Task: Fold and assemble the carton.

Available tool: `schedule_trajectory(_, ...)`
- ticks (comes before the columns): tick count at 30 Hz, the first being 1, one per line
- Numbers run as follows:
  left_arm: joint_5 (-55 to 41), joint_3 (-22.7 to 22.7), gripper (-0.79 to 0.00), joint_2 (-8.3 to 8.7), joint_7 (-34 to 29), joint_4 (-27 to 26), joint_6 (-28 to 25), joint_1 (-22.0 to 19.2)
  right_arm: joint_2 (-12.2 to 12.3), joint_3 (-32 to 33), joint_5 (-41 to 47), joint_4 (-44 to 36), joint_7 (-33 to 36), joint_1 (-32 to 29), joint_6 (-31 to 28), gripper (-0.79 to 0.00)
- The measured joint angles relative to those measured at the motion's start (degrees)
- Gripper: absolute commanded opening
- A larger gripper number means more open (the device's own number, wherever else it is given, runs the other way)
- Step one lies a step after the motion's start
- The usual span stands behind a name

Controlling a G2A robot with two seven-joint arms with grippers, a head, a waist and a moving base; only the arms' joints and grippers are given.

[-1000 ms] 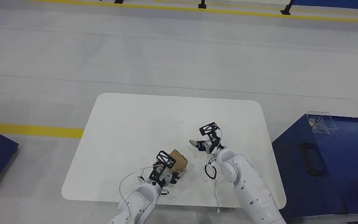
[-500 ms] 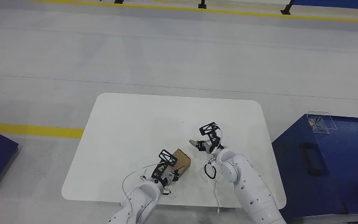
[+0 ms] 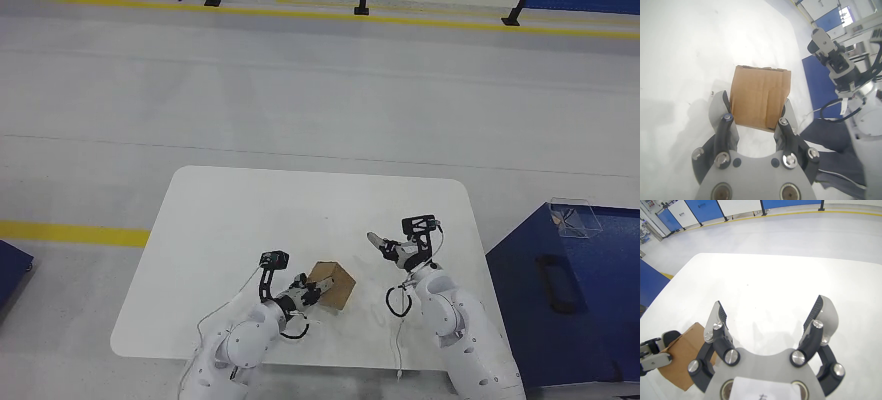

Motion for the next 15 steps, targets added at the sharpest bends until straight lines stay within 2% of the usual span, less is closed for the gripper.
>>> schedule_trajectory(2,-6.8,-0.3,-0.763,-0.26,-4.3,3.8,0.8,-2.6,0.0,-0.1,-0.1,0.1,-0.1,0.1,0.2,0.000)
schedule_trajectory(4,-11.7,-0.5,0.000,-0.46,-6.6,6.8,0.8,-4.3,0.0,-0.1,-0.1,0.1,-0.1,0.1,0.2,0.000)
schedule_trajectory(6,-15.0,-0.8,0.000,-0.48,-7.9,9.6,0.3,-5.9,0.0,-0.1,-0.1,0.1,-0.1,0.1,0.2,0.000)
schedule_trajectory(9,-15.3,-1.6,0.000,-0.38,-6.1,11.0,2.2,-6.8,0.0,-0.1,-0.1,0.1,-0.1,0.1,0.2,0.000)
schedule_trajectory(12,-15.2,-2.6,0.000,-0.02,-5.5,9.2,3.3,-6.3,0.0,-0.1,-0.1,0.1,-0.1,0.1,0.2,0.000)
schedule_trajectory(15,-12.9,-3.6,0.000,0.59,-4.4,4.9,5.7,-4.7,0.0,-0.1,-0.1,0.1,-0.1,0.1,0.2,0.000)
